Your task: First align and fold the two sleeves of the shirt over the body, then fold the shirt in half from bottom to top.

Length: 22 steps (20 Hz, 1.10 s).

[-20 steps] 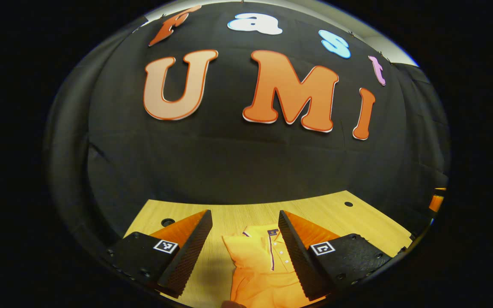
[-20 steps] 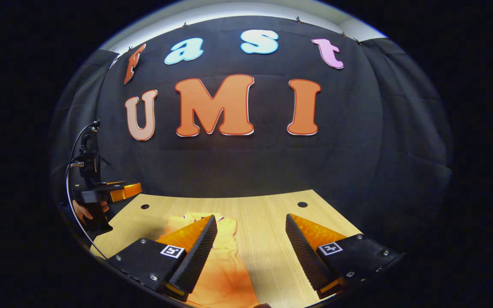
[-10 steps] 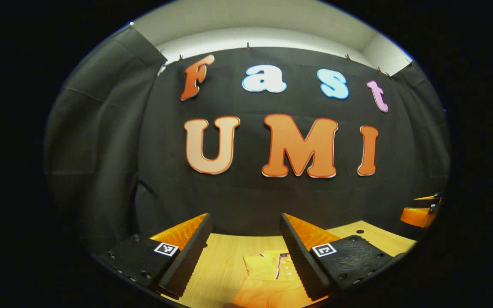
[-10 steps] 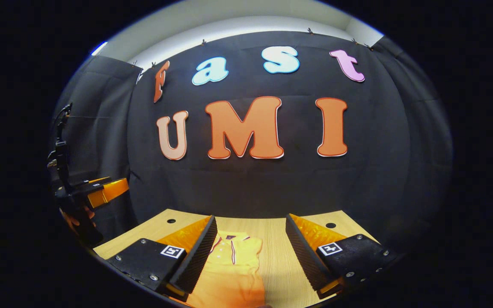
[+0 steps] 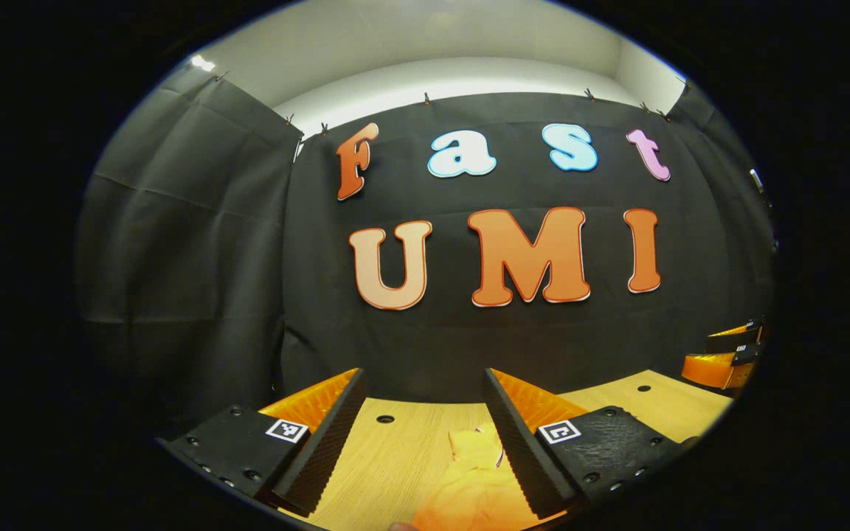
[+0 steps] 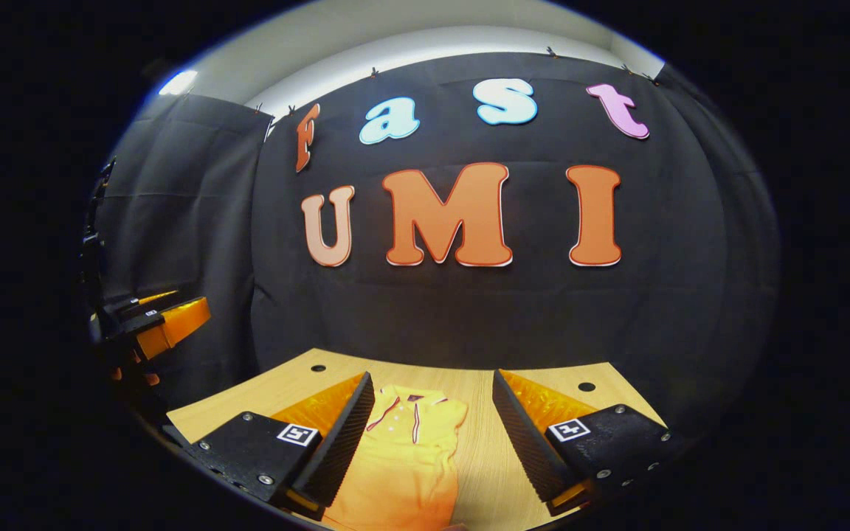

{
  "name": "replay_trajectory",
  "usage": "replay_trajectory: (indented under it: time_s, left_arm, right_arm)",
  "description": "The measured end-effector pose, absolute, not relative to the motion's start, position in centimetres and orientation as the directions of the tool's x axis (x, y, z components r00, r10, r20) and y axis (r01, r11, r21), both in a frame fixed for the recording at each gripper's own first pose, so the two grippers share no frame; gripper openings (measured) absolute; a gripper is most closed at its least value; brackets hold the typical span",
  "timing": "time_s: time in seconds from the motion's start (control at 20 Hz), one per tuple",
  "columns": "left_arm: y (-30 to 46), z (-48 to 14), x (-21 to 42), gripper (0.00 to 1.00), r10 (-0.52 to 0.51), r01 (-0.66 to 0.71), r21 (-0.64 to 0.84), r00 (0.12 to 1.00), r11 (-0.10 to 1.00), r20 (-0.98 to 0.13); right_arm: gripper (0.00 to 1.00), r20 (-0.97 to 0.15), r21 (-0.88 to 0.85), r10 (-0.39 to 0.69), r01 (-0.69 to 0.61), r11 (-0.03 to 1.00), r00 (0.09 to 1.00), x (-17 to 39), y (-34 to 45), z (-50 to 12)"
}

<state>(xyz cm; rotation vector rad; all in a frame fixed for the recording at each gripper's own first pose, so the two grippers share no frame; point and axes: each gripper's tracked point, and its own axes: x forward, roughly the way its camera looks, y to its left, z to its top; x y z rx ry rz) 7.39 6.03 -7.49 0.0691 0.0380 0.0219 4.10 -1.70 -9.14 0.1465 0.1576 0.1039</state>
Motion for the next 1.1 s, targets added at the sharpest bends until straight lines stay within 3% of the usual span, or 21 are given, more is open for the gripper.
replay_trajectory:
  time_s: [0.4,0.8,1.1]
  left_arm:
    - [5.9,-19.0,3.4,0.98,0.026,0.004,0.074,0.919,0.997,-0.394]
    - [7.8,-28.6,-0.6,0.98,0.058,-0.015,0.065,0.698,0.998,-0.714]
    - [7.7,-31.7,-3.1,0.98,0.02,0.05,0.058,0.568,0.997,-0.823]
  right_arm:
    - [0.98,-0.453,0.239,0.189,-0.086,0.967,0.871,-0.3,-1.3,-19.7]
    - [0.99,-0.661,0.272,0.265,-0.105,0.957,0.702,-5.3,0.0,-28.6]
    - [0.99,-0.756,0.283,0.267,-0.069,0.957,0.598,-7.5,0.8,-32.9]
